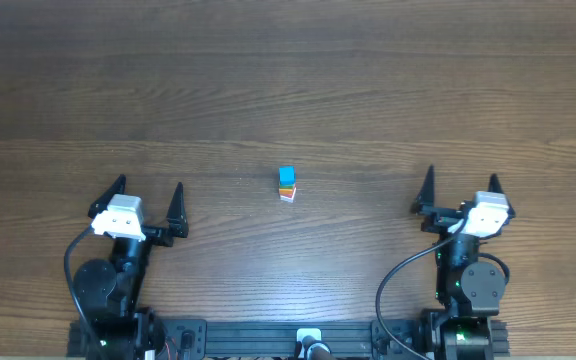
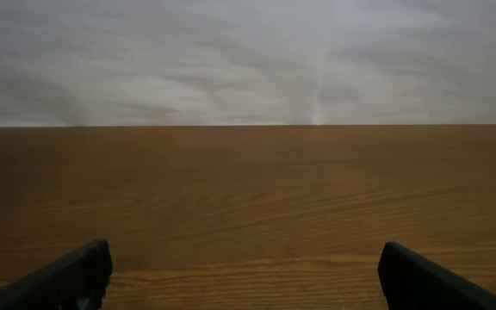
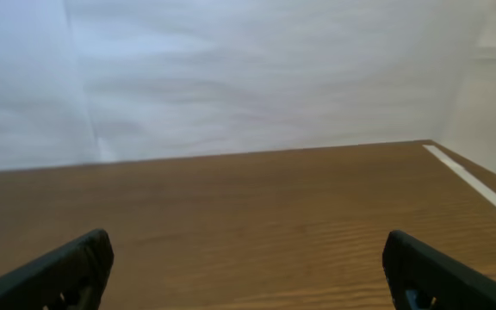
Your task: Stack Cubes
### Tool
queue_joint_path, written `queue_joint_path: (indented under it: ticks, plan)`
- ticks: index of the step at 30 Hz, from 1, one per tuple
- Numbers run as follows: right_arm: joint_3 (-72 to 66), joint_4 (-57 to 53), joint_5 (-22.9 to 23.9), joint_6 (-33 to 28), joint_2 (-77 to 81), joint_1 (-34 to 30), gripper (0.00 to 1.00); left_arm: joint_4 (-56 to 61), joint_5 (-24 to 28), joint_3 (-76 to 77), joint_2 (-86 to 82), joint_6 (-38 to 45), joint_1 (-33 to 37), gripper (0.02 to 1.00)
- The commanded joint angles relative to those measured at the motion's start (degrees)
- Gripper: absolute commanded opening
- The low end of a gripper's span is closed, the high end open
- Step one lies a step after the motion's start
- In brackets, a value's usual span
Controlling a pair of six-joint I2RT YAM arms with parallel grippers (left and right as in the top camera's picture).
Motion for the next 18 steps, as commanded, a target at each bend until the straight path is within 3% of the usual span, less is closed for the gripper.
queue_joint_path:
  ticks: [1, 8, 18]
  plan:
    - [-0.6, -1.2, -0.6, -1.7, -2.5, 1.6, 0.991, 0.0, 0.7, -0.3, -0.3, 0.9, 0.3, 0.998]
    - [-0.6, -11.2, -0.5, -1.9, -5.6, 1.6, 0.993, 0.0, 0.7, -0.3, -0.3, 0.9, 0.3, 1.000]
    - [-0.6, -11.5, -0.6, -1.9, -5.6, 1.6, 0.991, 0.0, 0.7, -0.3, -0.3, 0.9, 0.3, 0.998]
